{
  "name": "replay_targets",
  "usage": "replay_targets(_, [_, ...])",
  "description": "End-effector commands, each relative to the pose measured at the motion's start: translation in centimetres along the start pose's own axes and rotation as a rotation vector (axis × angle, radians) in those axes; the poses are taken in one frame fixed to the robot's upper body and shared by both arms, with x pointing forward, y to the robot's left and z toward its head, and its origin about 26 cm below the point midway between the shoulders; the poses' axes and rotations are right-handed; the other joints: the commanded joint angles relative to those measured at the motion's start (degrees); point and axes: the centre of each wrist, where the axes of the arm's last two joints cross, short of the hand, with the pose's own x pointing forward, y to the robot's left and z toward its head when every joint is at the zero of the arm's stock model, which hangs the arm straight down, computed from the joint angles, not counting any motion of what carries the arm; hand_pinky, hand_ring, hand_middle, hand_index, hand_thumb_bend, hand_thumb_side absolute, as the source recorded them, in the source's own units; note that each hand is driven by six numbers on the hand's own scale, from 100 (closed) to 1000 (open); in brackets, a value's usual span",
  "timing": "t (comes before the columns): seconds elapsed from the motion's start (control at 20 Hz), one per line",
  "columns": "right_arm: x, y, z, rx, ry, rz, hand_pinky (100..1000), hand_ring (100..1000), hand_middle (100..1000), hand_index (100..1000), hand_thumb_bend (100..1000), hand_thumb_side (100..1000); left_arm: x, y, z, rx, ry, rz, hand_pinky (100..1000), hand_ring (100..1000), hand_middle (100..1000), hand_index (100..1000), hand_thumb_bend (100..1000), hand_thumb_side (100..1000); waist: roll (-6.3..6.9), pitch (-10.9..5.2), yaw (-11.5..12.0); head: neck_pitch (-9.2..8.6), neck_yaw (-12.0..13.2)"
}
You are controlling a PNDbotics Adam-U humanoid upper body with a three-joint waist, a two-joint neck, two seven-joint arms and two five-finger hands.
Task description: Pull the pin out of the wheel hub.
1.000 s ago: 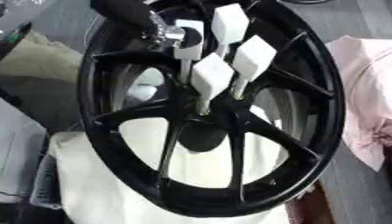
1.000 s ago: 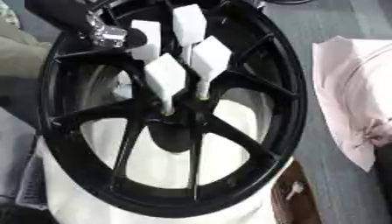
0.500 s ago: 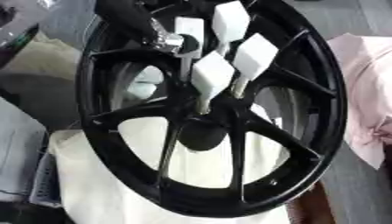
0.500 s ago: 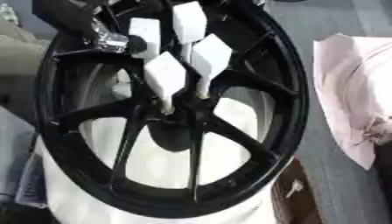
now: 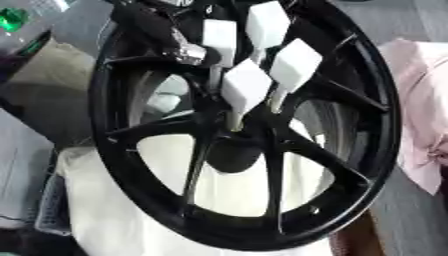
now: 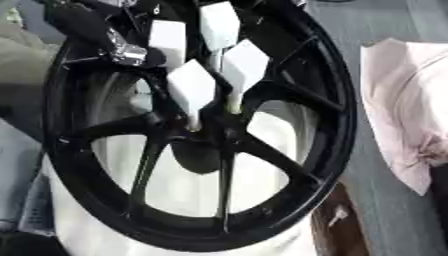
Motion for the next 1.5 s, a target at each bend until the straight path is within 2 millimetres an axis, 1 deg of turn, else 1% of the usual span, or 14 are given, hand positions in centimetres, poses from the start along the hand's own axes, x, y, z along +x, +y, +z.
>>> replay_targets(0.05, [0.4,-0.5,-0.3,0.002,-0.008,0.023,905,842,759,827,100,651,-0.2,0.6,0.3,0.01,0.011,-0.011,882,797,768,944,266,1000,0.06,-0.97,-0.11,-0.81,0.28])
replay_targets(0.15, [0.4,-0.5,-0.2,0.001,-0.005,0.022,906,843,755,827,100,652,-0.1,0.8,0.3,0.033,0.001,-0.003,826,748,703,894,205,1000,0.05,-0.97,-0.15,-0.84,0.35])
replay_targets(0.35, [0.3,-0.5,-0.1,-0.005,0.001,0.021,906,842,753,827,100,653,0.2,0.9,0.1,0.082,-0.019,0.012,761,696,642,846,163,1000,0.0,-1.02,-0.25,-0.91,0.51])
replay_targets(0.45, [0.3,-0.5,0.0,-0.009,0.004,0.021,906,842,752,827,100,653,0.3,0.9,-0.1,0.092,-0.021,0.015,720,660,608,813,134,966,-0.03,-1.05,-0.32,-0.9,0.62])
replay_targets(0.55, [0.3,-0.6,0.1,-0.014,0.007,0.02,906,842,752,827,100,654,0.4,0.8,-0.3,0.097,-0.019,0.016,685,631,582,780,102,896,-0.05,-1.1,-0.36,-0.92,0.75])
replay_targets(0.6, [0.3,-0.6,0.2,-0.016,0.009,0.019,906,842,751,827,100,655,0.4,0.8,-0.4,0.102,-0.02,0.021,634,588,533,712,100,814,-0.07,-1.12,-0.39,-0.96,0.8])
replay_targets(0.7, [0.2,-0.6,0.2,-0.019,0.012,0.018,906,842,750,826,100,656,0.3,0.8,-0.5,0.123,-0.028,0.037,574,541,484,649,100,724,-0.11,-1.15,-0.41,-0.98,0.82])
replay_targets(0.75, [0.2,-0.6,0.3,-0.021,0.015,0.018,906,842,750,826,100,656,0.3,0.8,-0.5,0.14,-0.033,0.052,569,536,480,642,100,713,-0.13,-1.16,-0.41,-0.97,0.83])
replay_targets(0.85, [0.2,-0.6,0.3,-0.025,0.02,0.02,906,841,749,825,100,658,0.2,0.9,-0.5,0.181,-0.04,0.092,452,456,394,539,100,568,-0.18,-1.17,-0.39,-0.98,0.82])
replay_targets(0.9, [0.1,-0.6,0.4,-0.028,0.021,0.02,906,841,749,825,100,659,0.1,0.8,-0.4,0.202,-0.039,0.117,409,427,365,509,100,501,-0.21,-1.16,-0.37,-1.02,0.81])
replay_targets(0.95, [0.1,-0.6,0.4,-0.03,0.023,0.021,906,841,749,825,100,659,0.0,0.8,-0.3,0.224,-0.038,0.142,395,417,354,497,100,471,-0.23,-1.14,-0.34,-1.03,0.8])
replay_targets(1.0, [0.1,-0.6,0.4,-0.032,0.024,0.021,906,841,749,825,100,660,-0.1,0.8,-0.1,0.244,-0.038,0.164,345,378,311,453,100,350,-0.24,-1.14,-0.31,-1.01,0.8])
replay_targets(1.1, [0.1,-0.6,0.5,-0.035,0.026,0.023,904,841,749,825,100,660,-0.4,0.8,0.3,0.287,-0.032,0.21,275,330,263,405,100,248,-0.24,-1.15,-0.22,-0.92,0.75])
replay_targets(1.5, [0.2,-0.8,0.6,-0.043,0.029,0.032,902,842,749,824,100,655,-1.3,0.1,4.4,0.465,0.009,0.371,174,279,215,367,100,244,-0.27,-1.51,-0.03,-0.46,0.14])
